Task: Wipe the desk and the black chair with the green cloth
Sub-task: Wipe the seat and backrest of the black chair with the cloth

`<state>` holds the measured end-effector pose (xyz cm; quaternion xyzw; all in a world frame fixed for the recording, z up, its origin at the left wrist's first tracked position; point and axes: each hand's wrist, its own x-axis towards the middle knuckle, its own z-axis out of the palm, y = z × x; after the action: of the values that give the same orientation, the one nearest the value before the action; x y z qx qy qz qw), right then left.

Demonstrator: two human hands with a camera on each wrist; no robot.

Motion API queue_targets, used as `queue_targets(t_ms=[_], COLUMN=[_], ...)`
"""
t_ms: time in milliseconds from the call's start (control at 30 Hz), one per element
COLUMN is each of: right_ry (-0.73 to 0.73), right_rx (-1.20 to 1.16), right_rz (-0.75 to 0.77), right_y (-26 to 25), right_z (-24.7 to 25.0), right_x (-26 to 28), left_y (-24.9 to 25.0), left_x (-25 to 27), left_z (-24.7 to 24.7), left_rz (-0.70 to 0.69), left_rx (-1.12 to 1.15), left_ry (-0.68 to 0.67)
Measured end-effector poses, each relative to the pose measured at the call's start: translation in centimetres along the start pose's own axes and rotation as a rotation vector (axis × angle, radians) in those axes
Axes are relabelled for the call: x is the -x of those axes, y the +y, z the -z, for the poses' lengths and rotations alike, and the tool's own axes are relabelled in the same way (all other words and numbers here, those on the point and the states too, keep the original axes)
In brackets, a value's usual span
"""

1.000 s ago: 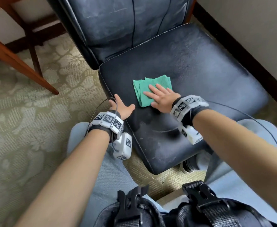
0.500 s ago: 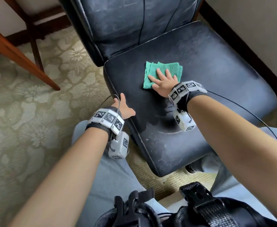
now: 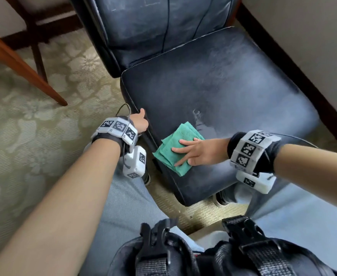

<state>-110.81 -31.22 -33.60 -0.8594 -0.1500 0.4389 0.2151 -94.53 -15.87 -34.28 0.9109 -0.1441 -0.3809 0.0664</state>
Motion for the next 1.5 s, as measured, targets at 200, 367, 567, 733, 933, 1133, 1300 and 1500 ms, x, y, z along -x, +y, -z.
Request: queue_targets(t_ms=[200,367,567,733,933,1133,1300,1500], right_ry=[0.557,0.954,1.097,0.637,0.708,0.646,0.707,0.702], right_rx=[-0.755,-1.025,-0.592,-0.070,0.055,-0.020,-0.119,-0.183], right_rz=[-0.127,-0.303,-0.475,-0.461,-0.508,-0.677,-0.753,-0.757], right_y=[1.9,4.9,7.1,7.5,10.2,12.5,12.3,11.8], right_z=[4.0,8.5,12.4,9.8,8.5,8.3,9.7,12.8], right_x=[4.3,6.8,5.7,1.3,-1.2,-3.5,-5.8,-8.5], left_y=[0.2,0.8,1.5,1.0,0.5,0.4,0.1,0.2], left_x=[-0.5,-1.1,-2.7,-3.9,-4.7,-5.4,-5.3,-5.4], left_z=[-0.5,0.2,1.2,1.1,0.4,1.2,1.8,1.8], left_rz=[-0.007,0.023,-0.006,0.042,0.027,0.009,-0.035,-0.040], left_rx=[0.010,0.036,0.044,0.077,0.131,0.077,0.025,0.000], left_ry=[0.018,0.038,0.159,0.142,0.180,0.134,0.043,0.014])
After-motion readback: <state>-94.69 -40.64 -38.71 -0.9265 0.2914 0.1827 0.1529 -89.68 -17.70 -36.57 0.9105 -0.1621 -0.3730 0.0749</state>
